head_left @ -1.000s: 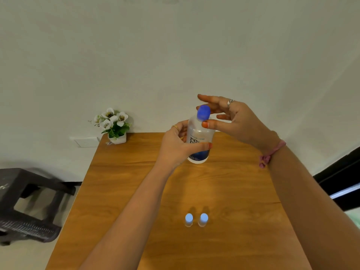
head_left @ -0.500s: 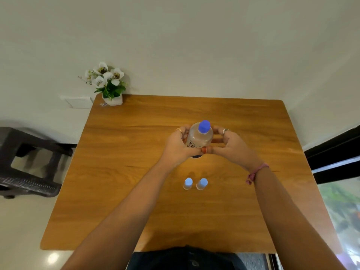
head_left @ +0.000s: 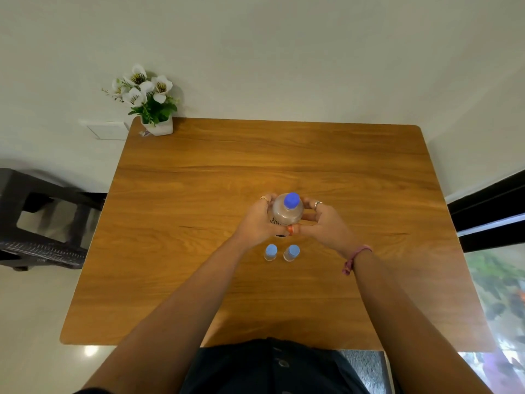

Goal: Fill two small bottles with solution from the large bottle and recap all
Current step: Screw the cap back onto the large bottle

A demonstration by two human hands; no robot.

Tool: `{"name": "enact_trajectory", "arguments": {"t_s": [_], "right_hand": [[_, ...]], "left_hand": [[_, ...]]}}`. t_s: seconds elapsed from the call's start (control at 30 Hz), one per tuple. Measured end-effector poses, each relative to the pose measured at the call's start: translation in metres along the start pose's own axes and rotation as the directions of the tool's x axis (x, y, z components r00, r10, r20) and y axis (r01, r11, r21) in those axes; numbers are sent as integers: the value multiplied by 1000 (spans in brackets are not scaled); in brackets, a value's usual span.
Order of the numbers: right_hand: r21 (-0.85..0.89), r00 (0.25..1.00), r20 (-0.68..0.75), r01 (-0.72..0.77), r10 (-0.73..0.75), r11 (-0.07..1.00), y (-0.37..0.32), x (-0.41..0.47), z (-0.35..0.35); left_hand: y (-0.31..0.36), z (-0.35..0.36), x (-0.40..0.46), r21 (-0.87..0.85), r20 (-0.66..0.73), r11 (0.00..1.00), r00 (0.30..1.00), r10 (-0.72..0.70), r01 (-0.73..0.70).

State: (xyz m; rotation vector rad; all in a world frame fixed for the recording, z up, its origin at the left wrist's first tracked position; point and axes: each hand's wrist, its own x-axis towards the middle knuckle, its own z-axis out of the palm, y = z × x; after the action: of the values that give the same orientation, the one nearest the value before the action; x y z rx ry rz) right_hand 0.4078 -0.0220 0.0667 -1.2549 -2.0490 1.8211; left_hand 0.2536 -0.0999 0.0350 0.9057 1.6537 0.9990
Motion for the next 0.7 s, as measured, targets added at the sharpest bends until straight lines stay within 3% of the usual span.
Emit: {"name": "enact_trajectory", "arguments": {"t_s": [0.37, 0.7], "right_hand": [[-23, 1000, 23, 10, -9, 1000, 9, 4, 2], [-41, 996, 83, 33, -29, 999, 15, 6, -2]], "left_hand": [[-13, 3, 4, 21, -9, 999, 999, -33, 33], [-1, 3, -3, 113, 69, 993, 997, -39, 31]]}}
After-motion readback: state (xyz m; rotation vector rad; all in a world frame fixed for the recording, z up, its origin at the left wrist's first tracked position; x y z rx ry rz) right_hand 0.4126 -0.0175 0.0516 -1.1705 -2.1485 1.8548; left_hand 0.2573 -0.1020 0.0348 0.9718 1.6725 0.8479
